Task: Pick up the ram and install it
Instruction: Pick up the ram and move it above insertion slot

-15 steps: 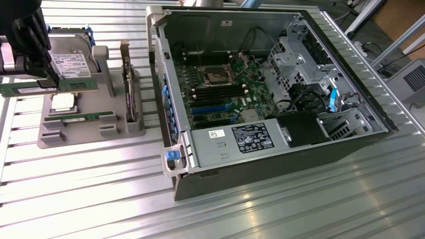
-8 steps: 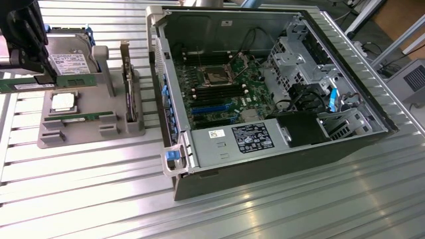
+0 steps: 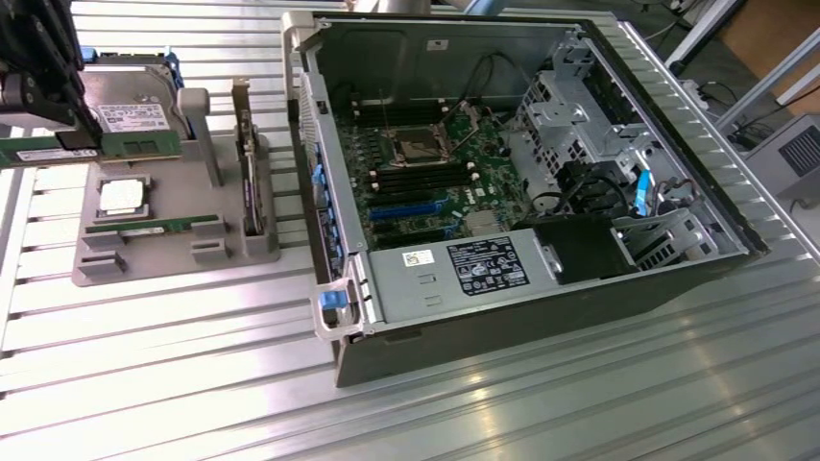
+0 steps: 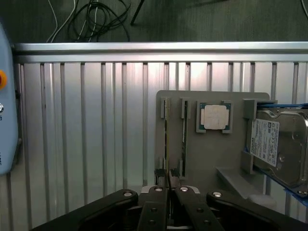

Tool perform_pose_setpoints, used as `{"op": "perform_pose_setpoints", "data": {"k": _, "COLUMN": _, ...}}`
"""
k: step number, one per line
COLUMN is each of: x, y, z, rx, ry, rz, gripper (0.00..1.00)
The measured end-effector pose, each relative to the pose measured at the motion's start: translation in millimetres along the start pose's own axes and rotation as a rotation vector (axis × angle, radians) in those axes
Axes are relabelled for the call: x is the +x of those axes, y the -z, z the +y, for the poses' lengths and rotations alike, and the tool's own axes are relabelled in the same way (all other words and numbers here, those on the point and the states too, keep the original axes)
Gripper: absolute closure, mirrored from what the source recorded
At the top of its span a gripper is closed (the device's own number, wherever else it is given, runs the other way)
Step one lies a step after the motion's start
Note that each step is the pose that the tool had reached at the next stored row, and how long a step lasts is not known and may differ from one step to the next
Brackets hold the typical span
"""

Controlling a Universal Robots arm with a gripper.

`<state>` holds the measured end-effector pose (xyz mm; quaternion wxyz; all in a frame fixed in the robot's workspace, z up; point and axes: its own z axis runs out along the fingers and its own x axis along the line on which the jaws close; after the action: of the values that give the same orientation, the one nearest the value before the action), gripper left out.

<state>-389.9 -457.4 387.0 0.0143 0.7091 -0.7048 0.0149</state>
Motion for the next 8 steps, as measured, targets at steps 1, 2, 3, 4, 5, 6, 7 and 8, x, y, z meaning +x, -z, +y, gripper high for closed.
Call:
{"op": "perform_pose_setpoints", "data": {"k": 1, "x": 0.0, "y": 0.9, "z": 0.0, "rx": -0.0001, "ry": 0.0, "rz": 0.0001, "gripper": 0.88}}
{"op": "perform_pose_setpoints", "data": {"k": 2, "x": 0.1, "y": 1.9, "z": 0.0, "rx": -0.0001, "ry": 0.0, "rz": 0.0, "gripper": 0.88}}
{"op": "perform_pose_setpoints", "data": {"k": 3, "x": 0.2, "y": 4.0, "z": 0.0, "rx": -0.0001, "ry": 0.0, "rz": 0.0, "gripper": 0.88}}
{"op": "perform_pose_setpoints", "data": {"k": 4, "x": 0.2, "y": 6.2, "z": 0.0, "rx": -0.0001, "ry": 0.0, "rz": 0.0, "gripper": 0.88}}
{"op": "perform_pose_setpoints", "data": {"k": 5, "x": 0.3, "y": 7.5, "z": 0.0, "rx": 0.0001, "ry": 0.0, "rz": -0.0001, "gripper": 0.88}}
{"op": "perform_pose_setpoints", "data": {"k": 6, "x": 0.4, "y": 8.9, "z": 0.0, "rx": 0.0, "ry": 0.0, "rz": 0.0, "gripper": 0.88}}
{"op": "perform_pose_setpoints", "data": {"k": 7, "x": 0.4, "y": 10.4, "z": 0.0, "rx": -0.0001, "ry": 0.0, "rz": 0.0, "gripper": 0.88}}
{"op": "perform_pose_setpoints", "data": {"k": 8, "x": 0.5, "y": 11.7, "z": 0.0, "rx": 0.0, "ry": 0.0, "rz": 0.0, "gripper": 0.88}}
